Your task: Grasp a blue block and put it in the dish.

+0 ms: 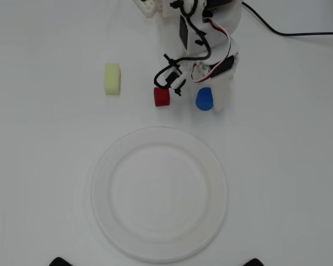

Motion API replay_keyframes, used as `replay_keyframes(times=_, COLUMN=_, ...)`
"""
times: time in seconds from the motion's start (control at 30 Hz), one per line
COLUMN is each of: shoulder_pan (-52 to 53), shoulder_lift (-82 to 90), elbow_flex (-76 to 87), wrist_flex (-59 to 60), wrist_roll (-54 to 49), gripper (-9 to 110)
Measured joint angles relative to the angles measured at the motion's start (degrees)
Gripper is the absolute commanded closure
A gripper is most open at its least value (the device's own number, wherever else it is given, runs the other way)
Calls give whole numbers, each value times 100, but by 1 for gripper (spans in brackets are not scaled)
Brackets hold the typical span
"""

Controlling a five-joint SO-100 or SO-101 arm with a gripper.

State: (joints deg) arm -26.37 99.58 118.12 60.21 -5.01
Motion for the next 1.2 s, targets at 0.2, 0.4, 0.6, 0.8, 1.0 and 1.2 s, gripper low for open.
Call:
replay_keyframes(times=0.2, shoulder_pan=0, shoulder_lift=-229, elbow_flex=-79, wrist_flex=-123, wrist_roll=0, gripper=80)
replay_keyframes(times=0.4, shoulder_pan=0, shoulder_lift=-413, elbow_flex=-88, wrist_flex=-211, wrist_roll=0, gripper=81)
replay_keyframes(times=0.6, shoulder_pan=0, shoulder_lift=-563, elbow_flex=-237, wrist_flex=-211, wrist_roll=0, gripper=85)
replay_keyframes(times=0.8, shoulder_pan=0, shoulder_lift=-650, elbow_flex=-352, wrist_flex=-211, wrist_roll=0, gripper=99)
replay_keyframes(times=1.0, shoulder_pan=0, shoulder_lift=-650, elbow_flex=-396, wrist_flex=-211, wrist_roll=70, gripper=101)
replay_keyframes(times=1.2, shoulder_pan=158, shoulder_lift=-308, elbow_flex=-396, wrist_flex=-185, wrist_roll=35, gripper=101)
